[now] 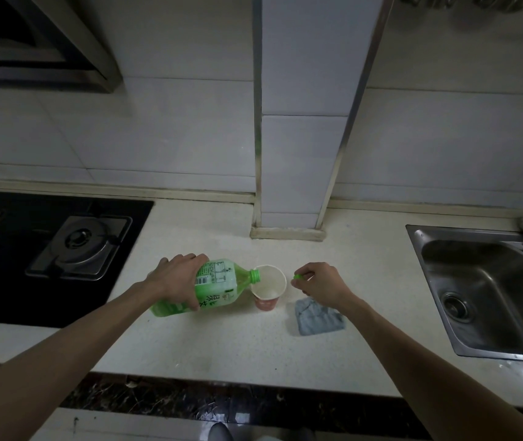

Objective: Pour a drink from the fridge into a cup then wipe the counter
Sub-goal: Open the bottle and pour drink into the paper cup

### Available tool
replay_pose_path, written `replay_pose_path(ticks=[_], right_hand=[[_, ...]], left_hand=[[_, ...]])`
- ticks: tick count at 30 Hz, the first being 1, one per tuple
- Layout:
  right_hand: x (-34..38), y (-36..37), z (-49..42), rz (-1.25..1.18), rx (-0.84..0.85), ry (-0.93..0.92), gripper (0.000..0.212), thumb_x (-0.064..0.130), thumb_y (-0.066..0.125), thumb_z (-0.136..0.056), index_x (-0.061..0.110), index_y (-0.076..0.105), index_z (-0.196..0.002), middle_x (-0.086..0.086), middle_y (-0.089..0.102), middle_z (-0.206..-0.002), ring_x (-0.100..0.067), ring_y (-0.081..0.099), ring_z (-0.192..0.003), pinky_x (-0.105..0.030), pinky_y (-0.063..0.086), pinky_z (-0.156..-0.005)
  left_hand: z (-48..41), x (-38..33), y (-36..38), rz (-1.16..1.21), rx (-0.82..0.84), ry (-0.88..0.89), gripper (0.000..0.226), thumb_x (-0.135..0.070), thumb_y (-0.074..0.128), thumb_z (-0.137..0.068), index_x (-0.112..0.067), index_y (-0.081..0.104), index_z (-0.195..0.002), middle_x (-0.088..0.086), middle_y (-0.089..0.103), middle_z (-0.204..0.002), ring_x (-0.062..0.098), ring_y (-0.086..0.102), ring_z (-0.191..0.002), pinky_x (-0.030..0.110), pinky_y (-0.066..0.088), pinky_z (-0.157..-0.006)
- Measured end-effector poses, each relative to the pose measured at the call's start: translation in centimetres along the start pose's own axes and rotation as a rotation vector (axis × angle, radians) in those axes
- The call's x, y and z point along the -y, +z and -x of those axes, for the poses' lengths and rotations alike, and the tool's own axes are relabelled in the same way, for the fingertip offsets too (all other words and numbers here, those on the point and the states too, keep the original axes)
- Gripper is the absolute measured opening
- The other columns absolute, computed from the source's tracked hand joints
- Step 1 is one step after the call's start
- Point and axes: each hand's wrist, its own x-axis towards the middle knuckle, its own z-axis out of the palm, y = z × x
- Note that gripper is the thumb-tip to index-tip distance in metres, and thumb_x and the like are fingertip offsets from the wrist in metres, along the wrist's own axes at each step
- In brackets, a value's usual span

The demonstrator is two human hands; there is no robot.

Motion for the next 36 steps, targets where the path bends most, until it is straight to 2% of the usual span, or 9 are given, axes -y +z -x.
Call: replay_pose_path(ticks=[9, 20, 23, 25, 28, 32, 36], right_hand=[[0.2, 0.2, 0.0, 0.008, 0.004, -0.003, 0.027, 0.025, 0.072, -0.086, 0.011, 0.069, -0.109, -0.002, 0.070, -0.101, -0.016, 0.066, -0.085, -0.028, 0.056, -0.081], [0.6, 0.0, -0.2, 0.000, 0.015, 0.000, 0.029, 0.025, 0.073, -0.085, 0.013, 0.068, -0.111, -0.001, 0.069, -0.101, -0.014, 0.065, -0.083, -0.022, 0.052, -0.075], [1.0, -0.1, -0.4, -0.006, 0.009, -0.006, 0.028, 0.025, 0.074, -0.084, 0.015, 0.068, -0.110, 0.001, 0.068, -0.100, -0.013, 0.064, -0.085, -0.023, 0.053, -0.078], [1.4, -0.1, -0.5, -0.021, 0.004, -0.020, 0.028, 0.025, 0.075, -0.083, 0.017, 0.069, -0.109, 0.002, 0.069, -0.102, -0.012, 0.065, -0.085, -0.022, 0.053, -0.078], [2.2, -0.3, -0.5, -0.047, 0.013, -0.061, 0.029, 0.023, 0.075, -0.082, 0.021, 0.068, -0.110, 0.006, 0.068, -0.104, -0.010, 0.065, -0.087, -0.014, 0.048, -0.071], [3.5, -0.1, -0.3, -0.091, 0.038, -0.105, 0.030, 0.018, 0.075, -0.082, 0.020, 0.067, -0.110, 0.006, 0.068, -0.102, -0.012, 0.066, -0.086, -0.020, 0.051, -0.076], [4.7, 0.2, -0.2, -0.135, 0.046, -0.148, 0.028, 0.018, 0.077, -0.081, 0.020, 0.067, -0.107, 0.007, 0.068, -0.095, -0.010, 0.066, -0.076, -0.015, 0.047, -0.068]], left_hand=[[-0.2, -0.1, -0.1, -0.005, 0.008, 0.004, 0.088, -0.044, 0.085, -0.060, -0.027, 0.040, -0.134, -0.007, 0.054, -0.118, 0.014, 0.051, -0.107, 0.037, 0.040, -0.098], [-0.3, 0.1, 0.0, 0.014, 0.008, 0.001, 0.087, -0.043, 0.085, -0.059, -0.027, 0.041, -0.133, -0.008, 0.054, -0.114, 0.013, 0.050, -0.104, 0.035, 0.039, -0.095], [-0.3, 0.2, -0.2, 0.018, 0.003, 0.000, 0.085, -0.043, 0.084, -0.060, -0.027, 0.042, -0.132, -0.008, 0.054, -0.115, 0.013, 0.050, -0.105, 0.035, 0.039, -0.094], [-0.4, 0.2, -0.3, 0.040, -0.008, -0.004, 0.085, -0.044, 0.084, -0.060, -0.027, 0.042, -0.131, -0.008, 0.054, -0.115, 0.014, 0.051, -0.105, 0.035, 0.039, -0.095], [-0.3, 0.3, -0.2, 0.100, -0.023, -0.009, 0.087, -0.044, 0.085, -0.059, -0.027, 0.041, -0.131, -0.009, 0.053, -0.113, 0.013, 0.050, -0.103, 0.036, 0.039, -0.091], [-0.2, 0.5, 0.2, 0.182, -0.040, 0.004, 0.087, -0.044, 0.087, -0.057, -0.027, 0.042, -0.129, -0.011, 0.054, -0.112, 0.012, 0.052, -0.101, 0.036, 0.040, -0.086], [0.1, 0.3, 0.7, 0.254, -0.059, 0.029, 0.086, -0.041, 0.089, -0.056, -0.028, 0.043, -0.127, -0.011, 0.056, -0.112, 0.012, 0.056, -0.099, 0.036, 0.048, -0.087]])
